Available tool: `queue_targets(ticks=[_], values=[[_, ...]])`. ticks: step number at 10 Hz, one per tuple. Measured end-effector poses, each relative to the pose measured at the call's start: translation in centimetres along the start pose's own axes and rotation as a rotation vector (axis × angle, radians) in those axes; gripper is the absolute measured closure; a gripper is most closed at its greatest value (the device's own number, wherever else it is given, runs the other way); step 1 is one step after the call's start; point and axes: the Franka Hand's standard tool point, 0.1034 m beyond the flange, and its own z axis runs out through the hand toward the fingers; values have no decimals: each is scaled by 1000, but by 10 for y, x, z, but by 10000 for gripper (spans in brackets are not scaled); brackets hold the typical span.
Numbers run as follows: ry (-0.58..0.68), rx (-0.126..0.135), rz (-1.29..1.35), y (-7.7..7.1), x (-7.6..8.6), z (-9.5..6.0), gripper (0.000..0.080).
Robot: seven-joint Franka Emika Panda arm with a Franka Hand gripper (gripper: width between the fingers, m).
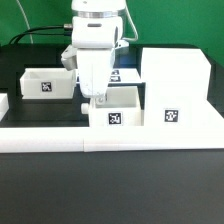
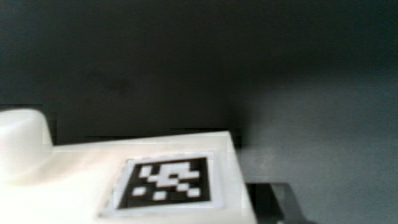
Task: Assemble drawer
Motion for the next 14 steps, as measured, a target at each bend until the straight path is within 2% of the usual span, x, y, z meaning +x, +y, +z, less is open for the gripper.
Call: queue_targets(ticks=[2,4,5,7,8,14], values=[[0,0,0,0,0,0,726],[6,-29,-1,1,1,0,726],[5,-25,-1,0,1,1,726],[8,-38,1,1,2,1,726],[13,-62,4,2,5,0,726],[13,-56,49,1,5,1,726]])
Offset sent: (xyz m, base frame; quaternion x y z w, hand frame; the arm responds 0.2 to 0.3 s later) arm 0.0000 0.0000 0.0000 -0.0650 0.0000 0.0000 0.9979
